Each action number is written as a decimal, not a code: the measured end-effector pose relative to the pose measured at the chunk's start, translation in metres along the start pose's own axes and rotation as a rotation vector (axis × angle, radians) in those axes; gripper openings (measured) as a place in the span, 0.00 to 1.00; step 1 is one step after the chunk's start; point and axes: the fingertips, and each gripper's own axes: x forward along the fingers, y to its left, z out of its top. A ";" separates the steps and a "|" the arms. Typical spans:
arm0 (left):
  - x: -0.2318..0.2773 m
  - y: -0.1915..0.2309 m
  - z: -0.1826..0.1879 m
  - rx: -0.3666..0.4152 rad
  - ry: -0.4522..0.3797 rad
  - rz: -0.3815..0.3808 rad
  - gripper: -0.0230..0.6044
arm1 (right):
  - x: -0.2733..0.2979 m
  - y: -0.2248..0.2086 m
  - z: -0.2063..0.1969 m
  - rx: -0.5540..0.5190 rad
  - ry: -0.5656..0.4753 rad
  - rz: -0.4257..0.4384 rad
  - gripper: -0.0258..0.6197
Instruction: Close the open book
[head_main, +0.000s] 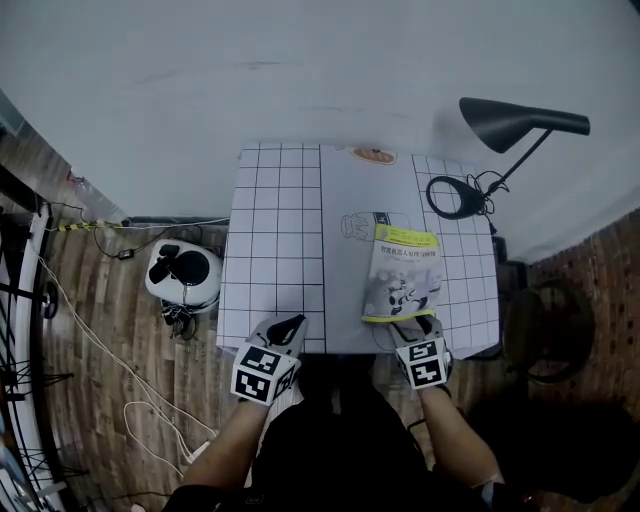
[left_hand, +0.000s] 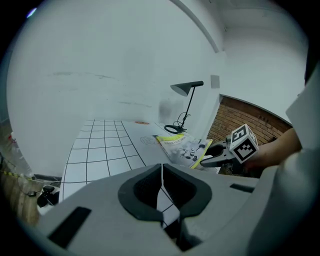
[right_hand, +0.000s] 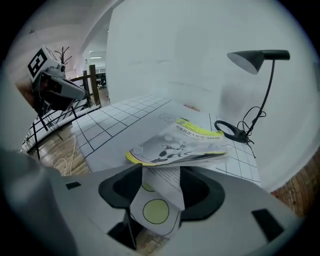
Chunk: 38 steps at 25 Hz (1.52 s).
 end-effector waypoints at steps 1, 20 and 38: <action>-0.001 0.000 0.000 0.000 0.001 -0.003 0.06 | -0.004 -0.002 0.000 0.000 -0.001 -0.009 0.41; 0.003 -0.065 0.048 -0.016 -0.081 0.045 0.06 | -0.062 -0.084 0.001 0.045 -0.160 -0.044 0.38; 0.019 -0.167 0.138 0.076 -0.232 0.163 0.06 | -0.145 -0.143 0.032 0.021 -0.431 0.111 0.25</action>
